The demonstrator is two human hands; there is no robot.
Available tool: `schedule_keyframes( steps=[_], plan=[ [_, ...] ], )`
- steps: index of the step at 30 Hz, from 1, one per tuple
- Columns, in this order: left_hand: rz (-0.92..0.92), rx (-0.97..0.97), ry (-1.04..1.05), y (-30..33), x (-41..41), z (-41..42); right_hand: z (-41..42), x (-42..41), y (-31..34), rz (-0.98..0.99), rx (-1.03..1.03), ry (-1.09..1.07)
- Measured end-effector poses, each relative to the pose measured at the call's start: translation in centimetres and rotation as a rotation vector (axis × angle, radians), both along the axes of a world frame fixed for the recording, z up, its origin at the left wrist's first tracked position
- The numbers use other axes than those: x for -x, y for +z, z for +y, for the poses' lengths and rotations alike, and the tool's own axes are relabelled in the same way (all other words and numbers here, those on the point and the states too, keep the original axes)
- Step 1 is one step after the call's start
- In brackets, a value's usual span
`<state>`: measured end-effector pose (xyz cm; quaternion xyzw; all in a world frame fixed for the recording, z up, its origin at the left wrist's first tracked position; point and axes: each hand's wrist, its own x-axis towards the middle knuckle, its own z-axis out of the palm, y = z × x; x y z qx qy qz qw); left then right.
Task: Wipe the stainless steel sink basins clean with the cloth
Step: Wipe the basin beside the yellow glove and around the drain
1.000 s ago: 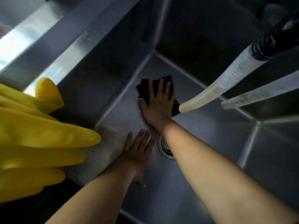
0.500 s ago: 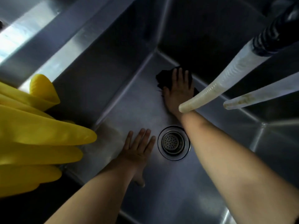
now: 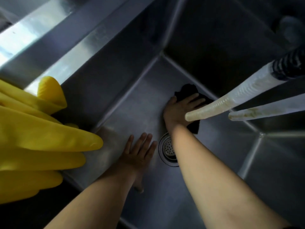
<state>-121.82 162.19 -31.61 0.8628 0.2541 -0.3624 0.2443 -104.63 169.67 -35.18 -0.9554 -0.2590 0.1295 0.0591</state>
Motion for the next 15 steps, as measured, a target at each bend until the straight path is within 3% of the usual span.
schedule_keyframes(
  steps=[2,6,11,15],
  plan=[
    [0.005,0.01,-0.012,0.0,-0.1,0.1,2.5,2.4,0.1,-0.001,0.004,0.059],
    [0.001,0.029,-0.008,-0.3,0.1,0.1,7.0,4.7,-0.1,-0.012,-0.037,0.425],
    [-0.02,0.02,0.043,-0.2,0.1,-0.1,8.0,-0.8,0.5,-0.087,-0.025,0.838],
    [-0.019,0.016,0.045,-0.2,0.0,-0.1,5.3,-5.1,1.3,-0.132,0.003,0.897]
  ],
)
